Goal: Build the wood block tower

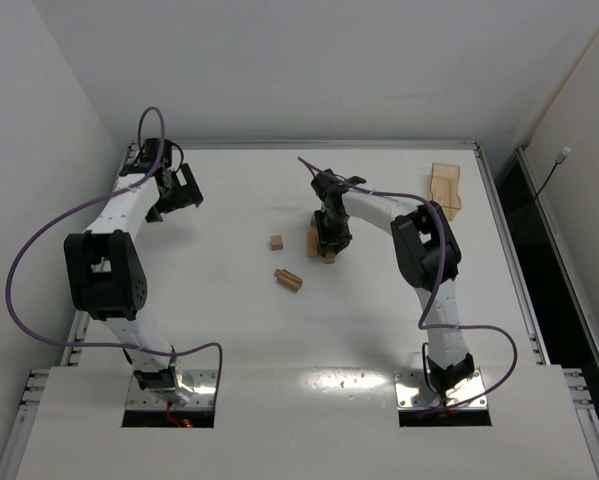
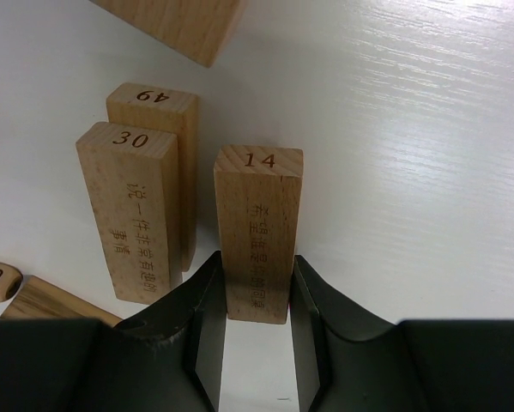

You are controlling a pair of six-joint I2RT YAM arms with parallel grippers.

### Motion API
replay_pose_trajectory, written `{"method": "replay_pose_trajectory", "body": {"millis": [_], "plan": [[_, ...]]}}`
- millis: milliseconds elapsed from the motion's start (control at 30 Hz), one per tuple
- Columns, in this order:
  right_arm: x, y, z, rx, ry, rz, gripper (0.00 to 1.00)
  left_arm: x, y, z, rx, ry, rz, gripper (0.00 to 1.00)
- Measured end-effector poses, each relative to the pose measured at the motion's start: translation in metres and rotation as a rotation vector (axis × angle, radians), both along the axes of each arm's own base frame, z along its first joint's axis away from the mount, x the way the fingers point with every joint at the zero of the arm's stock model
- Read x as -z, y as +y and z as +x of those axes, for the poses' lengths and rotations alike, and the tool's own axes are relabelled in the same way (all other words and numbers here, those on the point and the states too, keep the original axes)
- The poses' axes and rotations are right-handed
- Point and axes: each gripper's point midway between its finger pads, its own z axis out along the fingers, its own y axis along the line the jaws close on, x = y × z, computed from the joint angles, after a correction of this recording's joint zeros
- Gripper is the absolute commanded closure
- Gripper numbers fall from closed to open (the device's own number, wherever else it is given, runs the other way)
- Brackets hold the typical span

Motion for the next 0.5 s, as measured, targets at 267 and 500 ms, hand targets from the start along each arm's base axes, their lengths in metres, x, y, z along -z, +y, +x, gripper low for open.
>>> {"method": "replay_pose_trajectory", "body": {"millis": [267,500], "plan": [[0.0000,-0.0020,0.0023,0.002,-0.007,-0.004,0.61,0.0001,-0.0012,0.0001,0.004,0.000,-0.006,0.00],[0.0002,-0.0058,0.0045,0.005,-0.013,-0.014,0.60,0.0002,-0.0024,0.0001,0.007,0.000,-0.012,0.00]]}}
